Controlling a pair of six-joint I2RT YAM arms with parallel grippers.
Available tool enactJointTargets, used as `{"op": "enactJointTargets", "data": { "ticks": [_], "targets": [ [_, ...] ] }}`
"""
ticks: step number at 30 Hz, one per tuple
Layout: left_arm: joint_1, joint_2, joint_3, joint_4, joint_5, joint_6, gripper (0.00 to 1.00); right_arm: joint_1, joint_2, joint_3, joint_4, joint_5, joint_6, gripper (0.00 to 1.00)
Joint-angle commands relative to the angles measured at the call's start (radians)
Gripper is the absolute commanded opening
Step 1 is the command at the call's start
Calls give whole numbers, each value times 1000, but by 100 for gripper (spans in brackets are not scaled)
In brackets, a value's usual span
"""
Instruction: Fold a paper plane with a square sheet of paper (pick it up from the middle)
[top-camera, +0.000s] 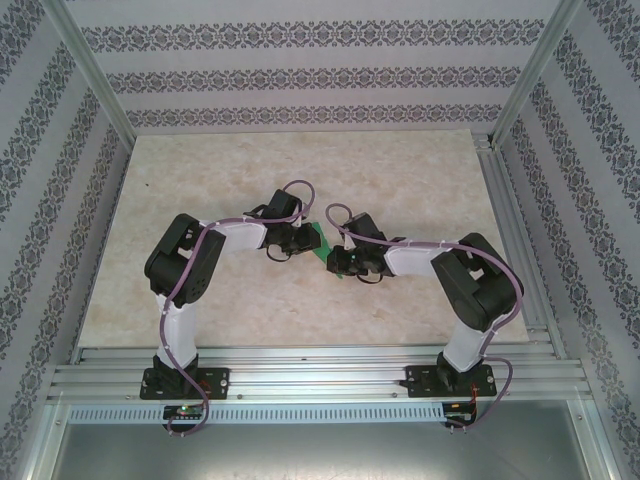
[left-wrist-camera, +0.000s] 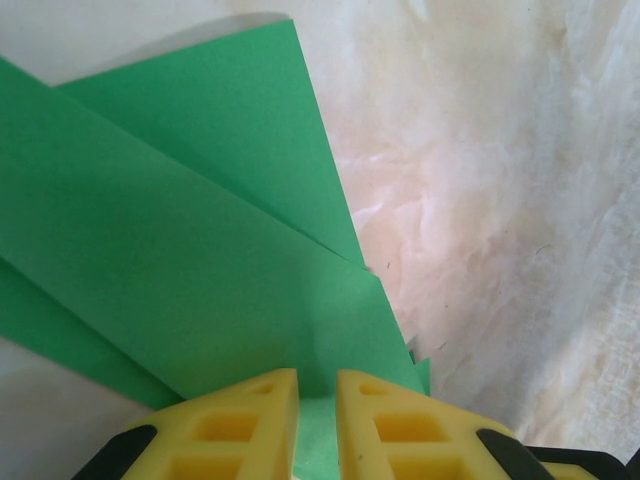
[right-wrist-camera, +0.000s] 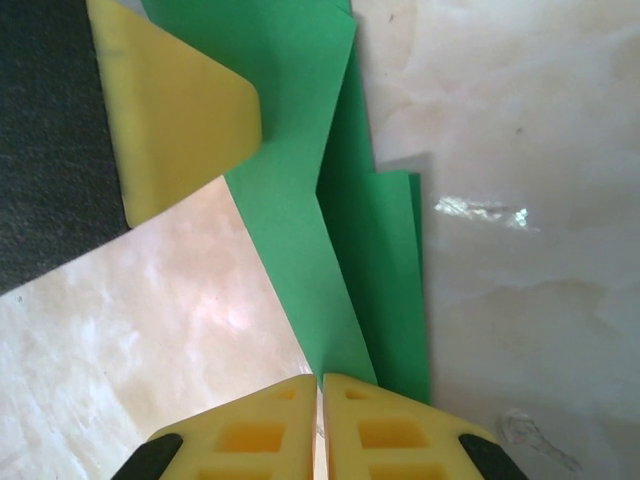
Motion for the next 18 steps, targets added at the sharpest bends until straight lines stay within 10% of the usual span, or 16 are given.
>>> {"op": "enactJointTargets", "data": {
  "ticks": [1, 18],
  "targets": [
    [-2, 43, 11, -47, -63, 5, 20, -19, -16, -53, -46, -16, 13, 12],
    [-2, 43, 9, -50, -70, 8, 20, -24, -94, -211, -97, -124, -19, 12]
  ]
}}
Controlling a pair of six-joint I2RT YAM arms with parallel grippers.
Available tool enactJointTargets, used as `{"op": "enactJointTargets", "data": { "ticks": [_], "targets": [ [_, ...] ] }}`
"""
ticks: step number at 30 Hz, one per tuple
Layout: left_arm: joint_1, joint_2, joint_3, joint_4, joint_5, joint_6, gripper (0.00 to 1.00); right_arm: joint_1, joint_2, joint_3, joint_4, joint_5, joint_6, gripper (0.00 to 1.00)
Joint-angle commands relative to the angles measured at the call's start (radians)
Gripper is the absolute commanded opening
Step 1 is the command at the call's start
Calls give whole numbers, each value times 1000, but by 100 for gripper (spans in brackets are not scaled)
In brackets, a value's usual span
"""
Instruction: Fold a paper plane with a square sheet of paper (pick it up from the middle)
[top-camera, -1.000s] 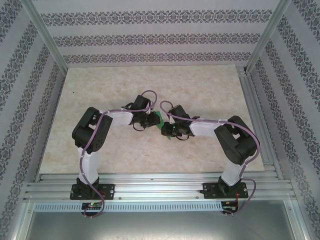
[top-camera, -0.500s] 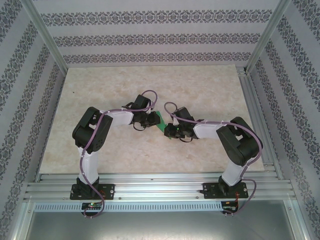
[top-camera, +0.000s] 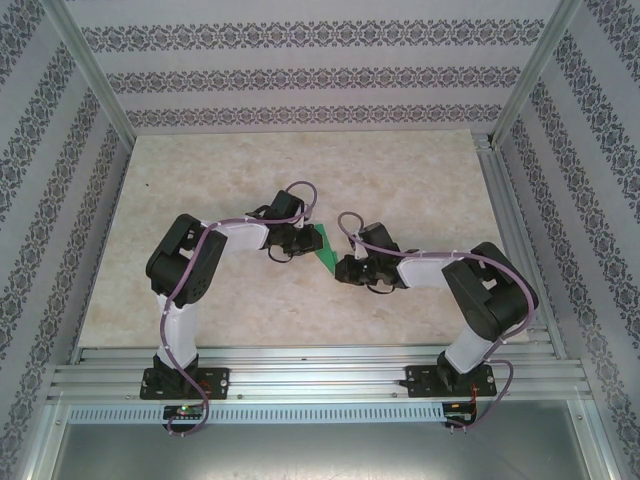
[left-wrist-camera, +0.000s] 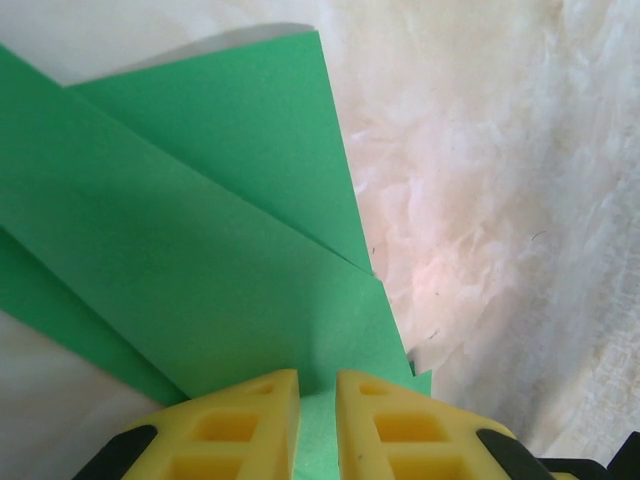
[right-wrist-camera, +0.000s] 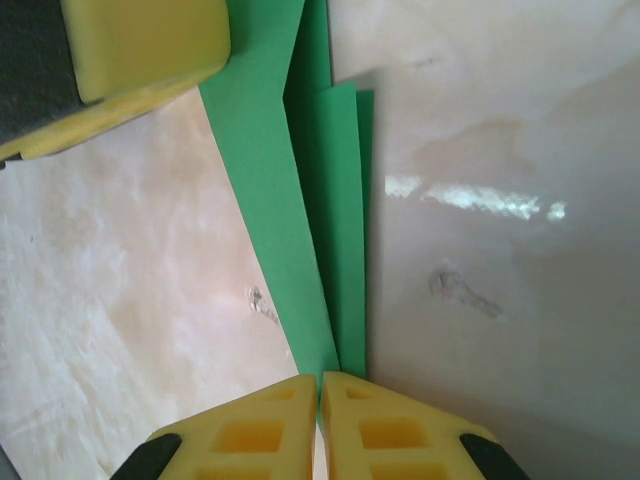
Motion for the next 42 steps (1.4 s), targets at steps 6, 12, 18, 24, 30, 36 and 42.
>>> {"op": "enactJointTargets", "data": {
  "ticks": [6, 12, 18, 24, 30, 36, 42],
  "targets": [
    [9, 40, 2, -38, -76, 7, 20, 9, -46, -45, -208, -70, -46, 12],
    [11, 35, 2, -36, -71, 9, 20, 9, -140, 18, -176, -72, -50, 14],
    [11, 38, 2, -35, -66, 8, 20, 18, -45, 127, -132, -71, -45, 15],
    [11, 38, 1, -33, -64, 7, 20, 33, 68, 172, -134, -75, -46, 13],
    [11, 35, 0, -28, -59, 6, 20, 39, 90, 119, -176, -53, -52, 13],
    [11, 33, -4, -25, -61, 8, 20, 36, 41, 11, -199, -44, -38, 12],
    [11, 35, -2, -24, -58, 8, 20, 26, -113, 27, -181, -35, -22, 15]
  ]
}}
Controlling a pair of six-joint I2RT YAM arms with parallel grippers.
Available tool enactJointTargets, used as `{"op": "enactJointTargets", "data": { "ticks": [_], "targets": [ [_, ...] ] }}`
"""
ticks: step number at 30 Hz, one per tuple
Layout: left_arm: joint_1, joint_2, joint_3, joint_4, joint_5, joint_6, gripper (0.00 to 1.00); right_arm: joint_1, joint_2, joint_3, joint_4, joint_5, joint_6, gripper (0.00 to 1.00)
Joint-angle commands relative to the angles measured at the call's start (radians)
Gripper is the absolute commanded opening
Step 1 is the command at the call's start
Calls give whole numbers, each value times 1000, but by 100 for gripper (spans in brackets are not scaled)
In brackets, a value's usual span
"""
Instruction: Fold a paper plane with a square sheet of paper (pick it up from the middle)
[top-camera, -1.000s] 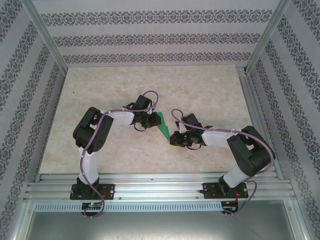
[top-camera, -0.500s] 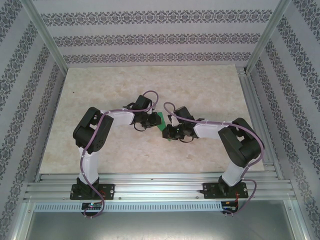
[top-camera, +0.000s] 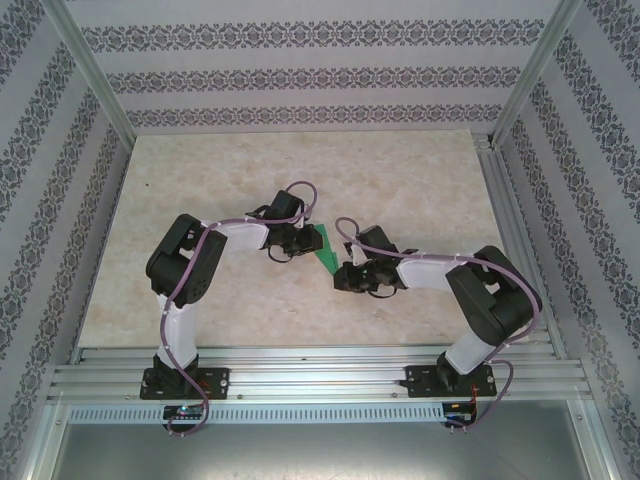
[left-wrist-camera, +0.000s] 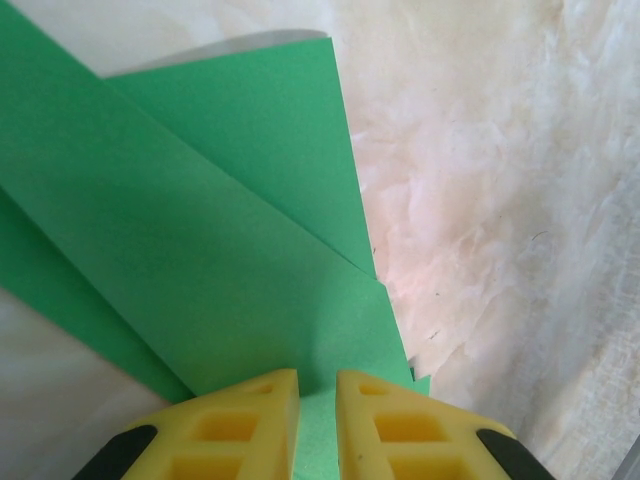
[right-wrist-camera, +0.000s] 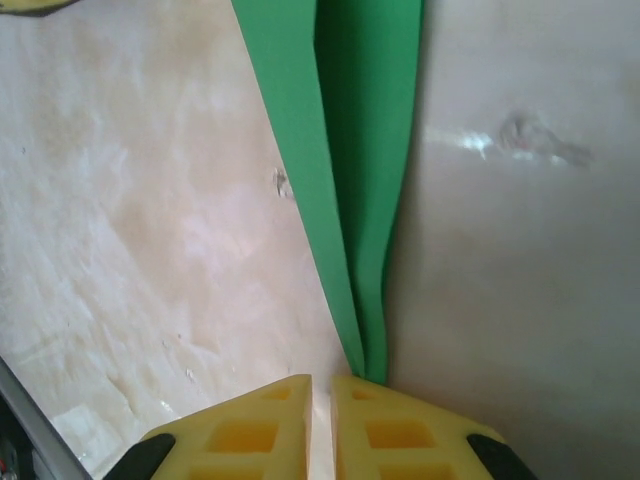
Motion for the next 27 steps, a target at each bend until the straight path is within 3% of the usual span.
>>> {"op": "enactJointTargets", "data": {
  "ticks": [1, 5, 13, 27],
  "targets": [
    [10, 35, -2, -22, -58, 8, 20, -2, -82, 23, -17, 26, 13, 15],
    [9, 36, -1, -24, -56, 6, 20, -2, -62, 89, 31, 70, 30, 17],
    [10, 33, 3, -25, -49, 6, 20, -1, 145, 205, 45, 74, 40, 13],
    [65, 11, 5, 29, -47, 18, 23, -8, 202, 78, -34, 117, 24, 11]
  ]
}}
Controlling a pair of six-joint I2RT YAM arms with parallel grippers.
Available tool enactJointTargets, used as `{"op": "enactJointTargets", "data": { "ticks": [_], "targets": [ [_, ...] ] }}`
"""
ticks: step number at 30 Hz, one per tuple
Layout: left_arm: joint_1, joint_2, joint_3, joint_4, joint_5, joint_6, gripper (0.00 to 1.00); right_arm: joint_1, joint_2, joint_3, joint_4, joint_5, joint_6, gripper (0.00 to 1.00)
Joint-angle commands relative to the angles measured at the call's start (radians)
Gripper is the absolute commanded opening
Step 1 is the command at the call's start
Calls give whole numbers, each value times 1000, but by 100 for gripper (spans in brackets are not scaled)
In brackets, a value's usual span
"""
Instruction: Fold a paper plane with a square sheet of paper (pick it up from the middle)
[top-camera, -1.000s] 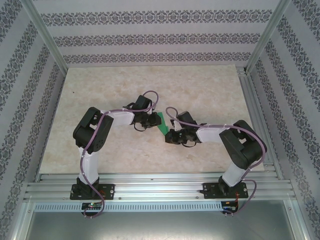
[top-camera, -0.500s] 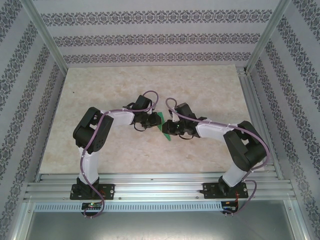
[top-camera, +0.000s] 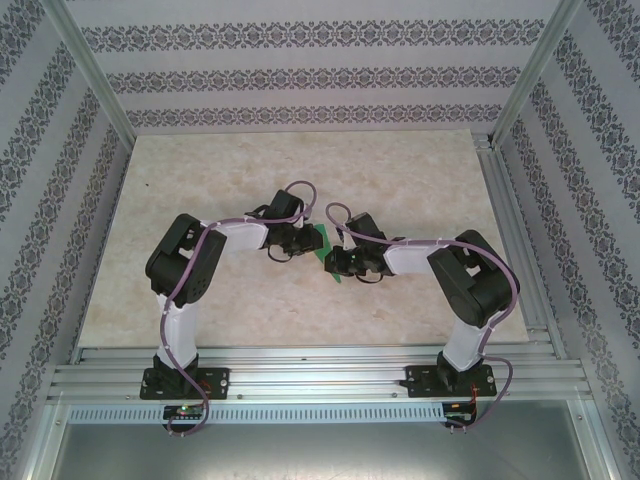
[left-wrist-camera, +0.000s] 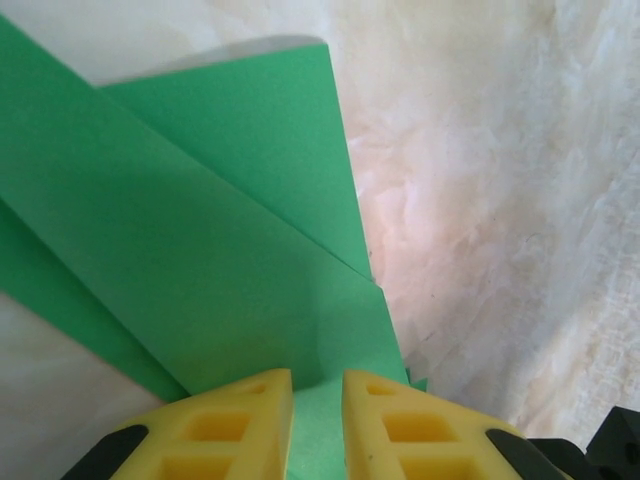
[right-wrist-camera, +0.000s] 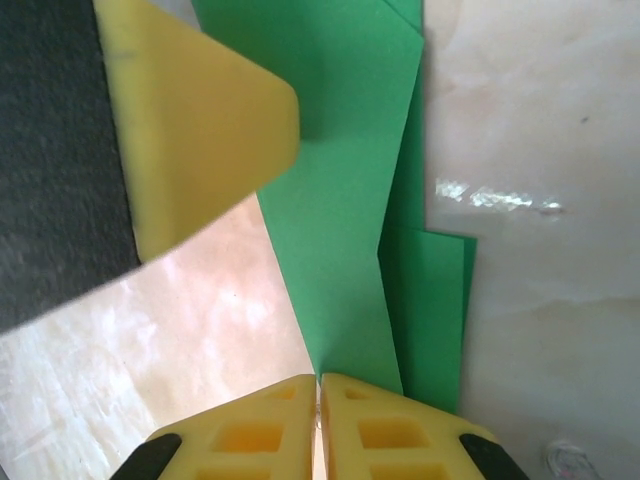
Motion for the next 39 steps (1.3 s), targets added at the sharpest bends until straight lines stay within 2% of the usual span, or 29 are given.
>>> {"op": "enactJointTargets", "data": {
  "ticks": [1, 15, 30, 39],
  "targets": [
    [61, 15, 6, 31, -51, 18, 23, -6, 29, -67, -151, 58, -11, 11],
    [129, 72, 59, 14, -22, 69, 23, 1, 32, -96, -206, 69, -38, 9],
    [181, 130, 196, -98, -88, 150, 23, 17, 56, -92, -208, 69, -41, 9],
    [195, 28, 171, -91, -114, 179, 24, 15, 29, -86, -165, 51, -15, 8]
  ]
}}
